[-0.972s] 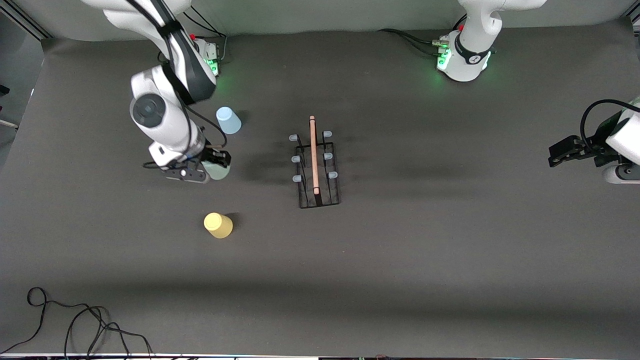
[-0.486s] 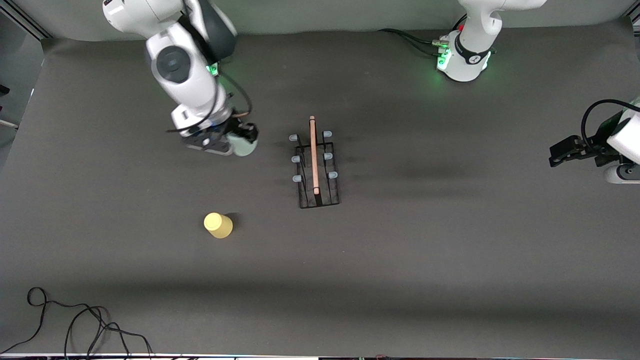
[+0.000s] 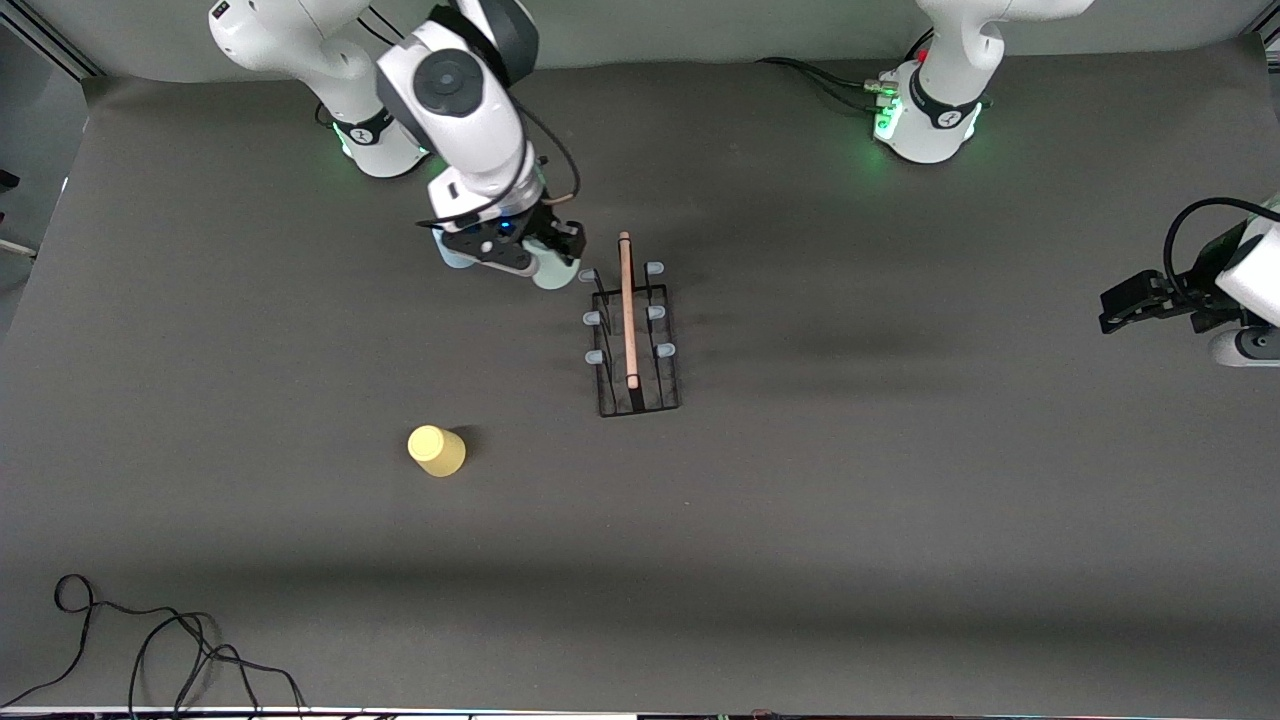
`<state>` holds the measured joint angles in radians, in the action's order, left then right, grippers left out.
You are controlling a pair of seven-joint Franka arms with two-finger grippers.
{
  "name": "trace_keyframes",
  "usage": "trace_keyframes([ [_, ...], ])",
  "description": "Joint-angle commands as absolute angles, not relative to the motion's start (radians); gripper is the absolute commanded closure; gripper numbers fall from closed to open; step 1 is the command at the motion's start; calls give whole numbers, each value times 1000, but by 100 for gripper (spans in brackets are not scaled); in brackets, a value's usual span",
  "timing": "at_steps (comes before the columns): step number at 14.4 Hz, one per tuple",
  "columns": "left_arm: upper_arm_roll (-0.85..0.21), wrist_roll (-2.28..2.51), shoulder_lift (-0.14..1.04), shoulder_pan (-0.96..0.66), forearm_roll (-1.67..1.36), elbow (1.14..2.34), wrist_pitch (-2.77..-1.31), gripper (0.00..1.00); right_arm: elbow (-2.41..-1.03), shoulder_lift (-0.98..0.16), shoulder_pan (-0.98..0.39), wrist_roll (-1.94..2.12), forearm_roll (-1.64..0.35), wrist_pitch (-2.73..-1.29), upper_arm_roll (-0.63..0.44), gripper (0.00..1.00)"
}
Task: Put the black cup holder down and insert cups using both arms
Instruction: 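Carry the green cup with the right gripper onto a rack peg, then open the right gripper off the green cup and move to the yellow cup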
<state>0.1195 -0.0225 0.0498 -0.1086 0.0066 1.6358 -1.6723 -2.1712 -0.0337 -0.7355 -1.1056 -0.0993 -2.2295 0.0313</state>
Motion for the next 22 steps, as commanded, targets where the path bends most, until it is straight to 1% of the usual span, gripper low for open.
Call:
trace_keyframes([
  [1,135,-35,35,-127,2,1629,-1643,0,-2148,-96,-781,-1170,-106,-2288,20,100],
  [5,133,-26,32,-130,2,1629,-1641,0,-2146,-155,-796,-1219,-97,-2371,20,100],
  [7,133,-38,31,-135,6,1634,-1634,0,-2145,-178,-804,-1221,-97,-2388,20,100],
  [8,133,-40,31,-135,6,1635,-1631,0,-2135,-195,-804,-1221,-97,-2388,20,98],
  [9,133,-40,29,-135,6,1637,-1628,0,-2126,-215,-804,-1221,-97,-2388,20,30],
  [10,133,-38,28,-137,6,1634,-1623,0,-2111,-228,-804,-1223,-97,-2387,20,0],
  [13,129,-34,38,-158,9,1637,-1625,0,-2091,-224,-798,-1206,-94,-2373,14,0],
  [15,129,-32,35,-160,8,1637,-1635,0,-2088,-201,-789,-1169,-91,-2329,6,0],
  [16,129,-31,34,-160,8,1637,-1631,0,-2088,-192,-787,-1134,-91,-2309,-15,0],
  [19,132,-40,29,-150,8,1635,-1628,0,-2088,-166,-787,-930,-89,-2264,-130,0],
  [22,133,-40,31,-146,9,1637,-1635,0,-2086,-178,-785,-726,-89,-2269,-245,0],
])
